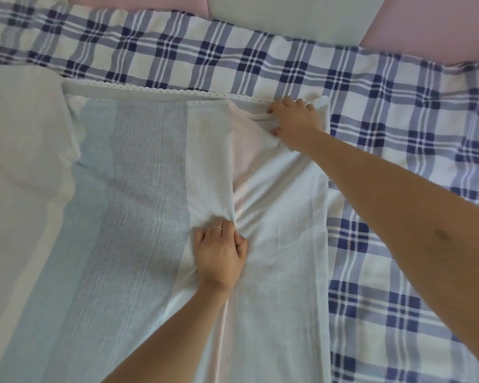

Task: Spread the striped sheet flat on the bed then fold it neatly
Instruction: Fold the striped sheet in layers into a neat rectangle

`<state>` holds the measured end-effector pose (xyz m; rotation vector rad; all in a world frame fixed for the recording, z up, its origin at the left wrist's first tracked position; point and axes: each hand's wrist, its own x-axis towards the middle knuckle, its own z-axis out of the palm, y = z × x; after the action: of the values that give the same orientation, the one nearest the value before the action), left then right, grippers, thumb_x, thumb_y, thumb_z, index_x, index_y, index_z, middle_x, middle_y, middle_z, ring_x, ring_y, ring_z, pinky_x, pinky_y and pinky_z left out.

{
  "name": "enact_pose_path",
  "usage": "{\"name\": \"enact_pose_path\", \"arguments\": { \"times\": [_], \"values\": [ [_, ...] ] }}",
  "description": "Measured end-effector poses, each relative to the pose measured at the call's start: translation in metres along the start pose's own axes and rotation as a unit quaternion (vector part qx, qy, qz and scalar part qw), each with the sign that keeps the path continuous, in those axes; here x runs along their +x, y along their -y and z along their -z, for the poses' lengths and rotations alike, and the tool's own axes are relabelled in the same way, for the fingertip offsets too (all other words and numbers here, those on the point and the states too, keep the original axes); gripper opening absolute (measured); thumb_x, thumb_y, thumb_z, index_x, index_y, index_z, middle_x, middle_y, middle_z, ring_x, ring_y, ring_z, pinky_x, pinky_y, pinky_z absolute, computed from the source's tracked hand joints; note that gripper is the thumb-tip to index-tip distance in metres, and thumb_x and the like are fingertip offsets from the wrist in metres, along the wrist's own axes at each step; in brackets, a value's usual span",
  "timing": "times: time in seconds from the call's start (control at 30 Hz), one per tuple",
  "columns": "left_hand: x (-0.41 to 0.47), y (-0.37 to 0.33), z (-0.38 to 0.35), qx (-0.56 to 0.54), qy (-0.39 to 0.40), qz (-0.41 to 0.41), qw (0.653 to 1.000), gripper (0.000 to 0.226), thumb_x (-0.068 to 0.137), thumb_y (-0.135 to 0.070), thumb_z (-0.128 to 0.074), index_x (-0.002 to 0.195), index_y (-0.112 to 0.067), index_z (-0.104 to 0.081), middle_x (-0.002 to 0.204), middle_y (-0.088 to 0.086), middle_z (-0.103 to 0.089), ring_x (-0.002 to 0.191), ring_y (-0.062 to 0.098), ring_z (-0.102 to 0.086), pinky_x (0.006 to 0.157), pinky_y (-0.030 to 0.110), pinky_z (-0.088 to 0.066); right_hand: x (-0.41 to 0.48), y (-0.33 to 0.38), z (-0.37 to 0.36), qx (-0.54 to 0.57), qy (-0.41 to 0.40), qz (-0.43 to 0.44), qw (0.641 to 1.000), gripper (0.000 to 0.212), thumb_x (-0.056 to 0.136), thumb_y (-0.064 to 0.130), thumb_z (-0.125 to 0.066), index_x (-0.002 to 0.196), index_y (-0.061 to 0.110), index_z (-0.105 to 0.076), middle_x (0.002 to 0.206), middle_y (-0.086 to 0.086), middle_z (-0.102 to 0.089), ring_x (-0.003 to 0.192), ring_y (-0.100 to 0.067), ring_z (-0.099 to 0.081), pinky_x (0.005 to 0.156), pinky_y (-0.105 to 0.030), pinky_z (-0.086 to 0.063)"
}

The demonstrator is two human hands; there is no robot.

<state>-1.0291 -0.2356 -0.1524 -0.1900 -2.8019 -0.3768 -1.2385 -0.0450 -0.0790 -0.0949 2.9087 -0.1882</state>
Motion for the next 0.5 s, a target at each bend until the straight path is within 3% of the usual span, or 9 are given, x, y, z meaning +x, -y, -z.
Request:
{"name": "enact_pose_path", "arguments": {
  "times": [0.07, 0.13, 0.2, 0.33, 0.5],
  "values": [
    [0.0, 0.0, -0.001, -0.008, 0.01, 0.002, 1.0, 0.013, 0.075, -0.015, -0.046, 0.063, -0.013, -0.048, 0.056, 0.003, -0.043, 0.051, 0.025, -0.042, 0.061, 0.036, -0.031, 0.004, 0.003, 0.002, 0.011, 0.013, -0.051, 0.999, 0.035, 0.094, 0.026, -0.057, 0.126, 0.018, -0.046, 0.116, -0.011, -0.058, 0.097, -0.029, -0.055, 0.077, -0.037, -0.045],
    [0.001, 0.0, 0.0, -0.015, 0.037, 0.011, 0.999, 0.011, 0.073, -0.015, -0.047, 0.063, -0.014, -0.048, 0.056, 0.003, -0.045, 0.053, 0.024, -0.044, 0.062, 0.036, -0.032, 0.0, 0.002, -0.003, 0.004, 0.017, -0.098, 0.995, 0.036, 0.096, 0.028, -0.054, 0.127, 0.012, -0.048, 0.11, -0.011, -0.06, 0.088, -0.028, -0.06, 0.066, -0.034, -0.044],
    [0.003, -0.001, 0.008, -0.026, 0.075, 0.03, 0.996, 0.01, 0.073, -0.016, -0.047, 0.063, -0.014, -0.048, 0.056, 0.002, -0.045, 0.053, 0.024, -0.046, 0.062, 0.036, -0.033, -0.01, 0.004, -0.007, 0.043, -0.014, -0.14, 0.989, 0.039, 0.098, 0.022, -0.048, 0.133, 0.004, -0.044, 0.11, -0.011, -0.061, 0.087, -0.029, -0.062, 0.067, -0.033, -0.044],
    [0.012, -0.013, 0.035, -0.095, 0.097, 0.066, 0.988, 0.01, 0.07, -0.014, -0.041, 0.062, -0.014, -0.047, 0.055, 0.0, -0.046, 0.05, 0.022, -0.047, 0.061, 0.032, -0.027, -0.028, -0.014, 0.021, 0.123, -0.085, -0.18, 0.972, 0.023, 0.099, 0.008, -0.033, 0.11, 0.003, -0.051, 0.101, -0.017, -0.057, 0.089, -0.035, -0.056, 0.065, -0.037, -0.039],
    [0.02, -0.009, 0.053, -0.139, 0.119, -0.002, 0.983, 0.012, 0.069, -0.019, -0.038, 0.06, -0.02, -0.045, 0.055, -0.008, -0.047, 0.048, 0.015, -0.047, 0.065, 0.031, -0.022, -0.02, -0.044, 0.047, 0.138, -0.08, -0.258, 0.953, 0.025, 0.096, 0.001, -0.036, 0.113, -0.001, -0.055, 0.104, -0.021, -0.056, 0.088, -0.036, -0.056, 0.07, -0.04, -0.047]
  ]
}}
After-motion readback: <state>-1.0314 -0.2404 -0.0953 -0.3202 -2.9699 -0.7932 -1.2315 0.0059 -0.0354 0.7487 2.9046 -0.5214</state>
